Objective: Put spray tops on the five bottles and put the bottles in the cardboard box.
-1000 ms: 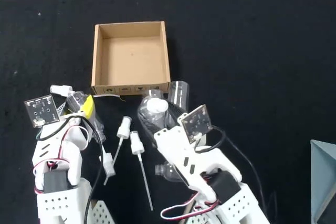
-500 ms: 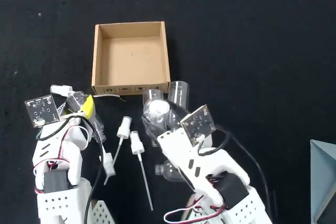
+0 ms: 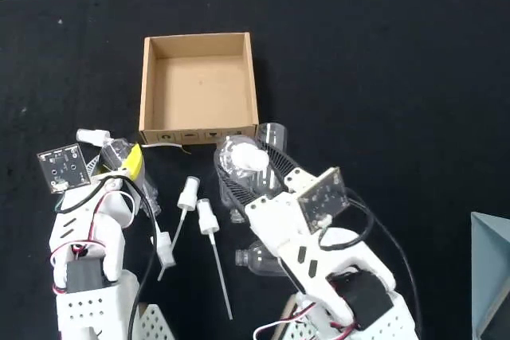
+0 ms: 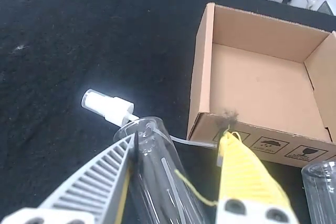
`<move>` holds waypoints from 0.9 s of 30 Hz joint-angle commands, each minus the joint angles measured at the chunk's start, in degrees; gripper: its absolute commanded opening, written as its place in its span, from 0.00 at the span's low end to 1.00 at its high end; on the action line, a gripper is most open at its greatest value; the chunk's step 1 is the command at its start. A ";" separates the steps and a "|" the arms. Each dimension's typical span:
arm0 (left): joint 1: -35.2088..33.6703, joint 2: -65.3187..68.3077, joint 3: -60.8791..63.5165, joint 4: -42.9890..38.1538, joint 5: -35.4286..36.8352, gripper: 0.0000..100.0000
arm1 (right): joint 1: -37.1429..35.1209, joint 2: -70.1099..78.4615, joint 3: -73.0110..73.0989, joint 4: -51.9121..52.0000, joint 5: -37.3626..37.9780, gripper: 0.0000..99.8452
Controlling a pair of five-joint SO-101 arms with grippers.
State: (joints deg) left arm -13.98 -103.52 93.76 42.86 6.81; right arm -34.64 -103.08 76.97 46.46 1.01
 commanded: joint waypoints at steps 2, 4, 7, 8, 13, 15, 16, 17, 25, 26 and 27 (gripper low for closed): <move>-0.40 -0.62 -0.31 -1.49 -0.35 0.23 | 1.32 -4.53 -5.85 -0.09 2.46 0.03; -0.40 -0.62 0.04 -1.58 -0.35 0.23 | 1.32 -4.18 -6.55 -0.18 3.16 0.03; -0.40 -0.62 0.04 -1.58 -0.35 0.23 | 1.32 -0.66 -8.75 -0.26 3.87 0.03; -0.40 -0.62 0.04 -1.58 -0.35 0.23 | 1.32 1.27 -9.80 -0.79 3.87 0.03; -0.40 -0.62 0.13 -1.58 -0.35 0.23 | 1.32 13.14 -15.69 -4.04 3.69 0.03; -0.40 -0.62 0.13 -1.58 -0.35 0.23 | 1.32 17.71 -17.80 -5.01 3.52 0.03; -0.40 -0.62 0.13 -1.58 -0.35 0.23 | 1.32 19.74 -18.68 -5.71 3.34 0.03; -0.40 -0.62 0.13 -1.58 -0.35 0.23 | 1.32 21.67 -19.47 -6.33 3.25 0.03; -0.40 -0.62 0.13 -1.58 -0.44 0.23 | 1.32 33.89 -20.97 -13.63 3.25 0.03; -0.40 -0.62 0.13 -1.58 -0.44 0.23 | 1.32 35.30 -20.97 -14.51 3.25 0.03; -0.40 -0.62 0.13 -1.58 -0.44 0.23 | 1.32 36.79 -20.97 -15.56 3.25 0.03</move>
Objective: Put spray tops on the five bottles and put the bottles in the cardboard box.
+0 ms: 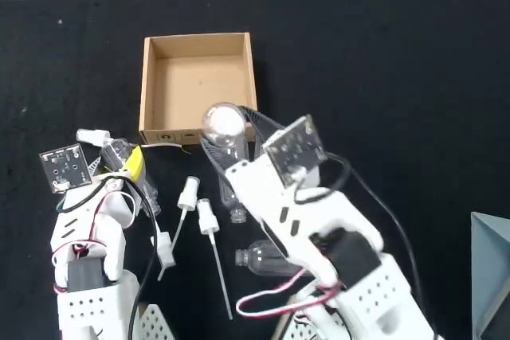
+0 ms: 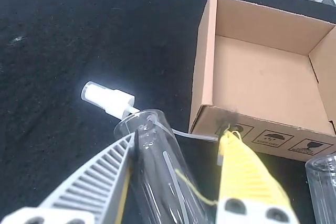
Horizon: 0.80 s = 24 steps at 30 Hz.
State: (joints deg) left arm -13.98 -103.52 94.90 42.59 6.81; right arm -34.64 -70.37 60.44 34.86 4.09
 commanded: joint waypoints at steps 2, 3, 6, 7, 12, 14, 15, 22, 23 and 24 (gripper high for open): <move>-0.40 -0.62 -1.01 -1.32 -0.44 0.23 | 1.32 6.73 -4.53 -5.98 0.18 0.03; -0.40 -0.62 -1.01 -1.32 -0.44 0.23 | 1.32 8.04 -4.53 -6.86 0.18 0.03; -0.40 -0.62 -1.01 -1.32 -0.44 0.23 | 1.32 11.56 -4.53 -9.93 0.18 0.03; -0.48 -0.62 -1.01 -1.32 -0.44 0.23 | 1.32 12.70 -4.88 -10.90 0.18 0.02; -0.48 -0.62 -1.01 -1.32 -0.44 0.23 | 1.32 18.77 -9.54 -11.69 0.18 0.02; -0.48 -0.62 -1.01 -1.32 -0.44 0.23 | 1.32 21.41 -11.65 -11.87 0.09 0.02; -0.48 -0.62 -1.01 -1.32 -0.44 0.23 | 1.32 22.73 -12.70 -12.04 0.09 0.02; -0.48 -0.62 -1.01 -1.32 -0.44 0.23 | 1.32 33.36 -20.88 -12.04 0.09 0.02; -0.48 -0.62 -1.01 -1.32 -0.44 0.23 | 1.41 34.95 -22.11 -12.04 0.09 0.02; -0.48 -0.62 -1.01 -1.32 -0.44 0.23 | 1.49 36.35 -23.25 -12.04 0.09 0.02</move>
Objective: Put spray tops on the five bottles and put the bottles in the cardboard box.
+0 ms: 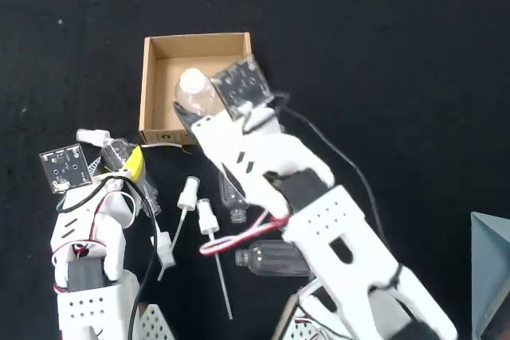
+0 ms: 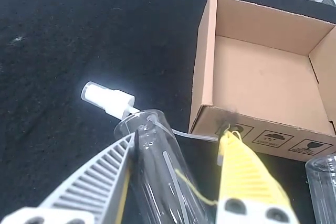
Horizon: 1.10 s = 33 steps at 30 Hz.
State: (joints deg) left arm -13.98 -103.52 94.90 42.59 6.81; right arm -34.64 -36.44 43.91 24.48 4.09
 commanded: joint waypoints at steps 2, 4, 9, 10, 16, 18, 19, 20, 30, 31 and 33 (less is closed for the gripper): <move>-0.48 -0.62 -1.01 -1.32 -0.44 0.23 | 1.58 5.14 -8.84 -1.67 0.09 0.02; -0.48 -0.62 -1.01 -1.32 -0.44 0.23 | 1.58 7.69 -10.86 -1.67 0.09 0.02; -0.48 -0.62 -1.01 -1.32 -0.44 0.23 | 1.58 13.67 -15.16 -1.67 0.26 0.02; -0.48 -0.62 -1.01 -1.32 -0.44 0.23 | 1.58 15.08 -16.13 -1.67 0.18 0.02; -1.71 -0.62 -1.10 -1.23 -0.44 0.23 | 1.67 23.96 -22.46 -1.67 0.44 0.02; -3.56 -0.62 -1.36 -1.32 -0.35 0.23 | 1.67 26.86 -24.48 -1.67 0.53 0.02; -4.18 -0.62 -1.45 -1.32 -0.18 0.23 | 1.67 28.18 -25.45 -1.67 0.44 0.02; -4.44 -0.62 -1.54 -1.32 0.00 0.23 | 1.76 29.41 -26.42 -1.67 0.35 0.02; -4.35 -0.62 -1.54 -1.32 0.00 0.23 | 3.52 41.54 -37.76 -1.67 0.09 0.02; -4.44 -0.62 -1.54 -1.32 0.00 0.23 | 3.60 42.68 -38.81 -1.67 0.09 0.02; -4.53 -0.62 -1.45 -1.32 -0.18 0.23 | 4.13 44.70 -40.40 -1.58 0.09 0.02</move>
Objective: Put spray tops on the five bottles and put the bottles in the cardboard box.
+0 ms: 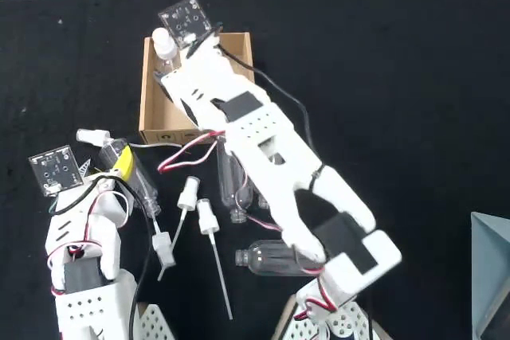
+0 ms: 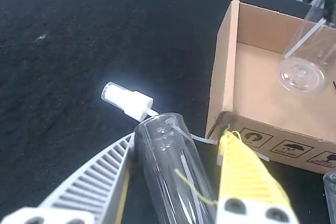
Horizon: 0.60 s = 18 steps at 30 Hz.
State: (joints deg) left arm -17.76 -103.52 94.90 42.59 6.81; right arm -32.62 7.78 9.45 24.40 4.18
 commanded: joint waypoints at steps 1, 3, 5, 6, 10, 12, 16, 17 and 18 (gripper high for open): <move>-0.75 -0.62 -1.45 -1.32 -0.26 0.23 | 2.46 1.27 -6.55 -1.41 0.00 0.02; -0.84 -0.62 -1.45 -1.32 -0.26 0.23 | 2.73 2.77 -7.69 -1.58 0.00 0.02; -0.84 -0.62 -1.54 -1.32 -0.35 0.23 | 2.81 4.18 -9.01 -1.58 0.00 0.02; -0.84 -0.62 -1.54 -1.32 -0.35 0.23 | 2.81 4.88 -9.54 -1.58 0.00 0.02; -0.40 -0.62 -1.27 -1.32 -0.44 0.23 | 2.81 7.34 -12.09 -1.58 0.00 0.02; -0.40 -0.62 -1.27 -1.32 -0.44 0.23 | 2.81 8.57 -13.67 -1.58 0.00 0.02; -0.40 -0.62 -1.27 -1.32 -0.44 0.23 | 2.81 10.68 -16.40 -1.58 0.00 0.02; -0.40 -0.62 -1.27 -1.32 -0.44 0.23 | 2.81 11.21 -16.92 -1.58 0.00 0.02; -0.40 -0.62 -1.27 -1.32 -0.44 0.23 | 2.73 11.65 -17.45 -1.58 0.00 0.02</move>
State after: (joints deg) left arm -18.20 -103.52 94.90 42.59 6.81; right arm -31.12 20.09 -2.59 24.40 4.18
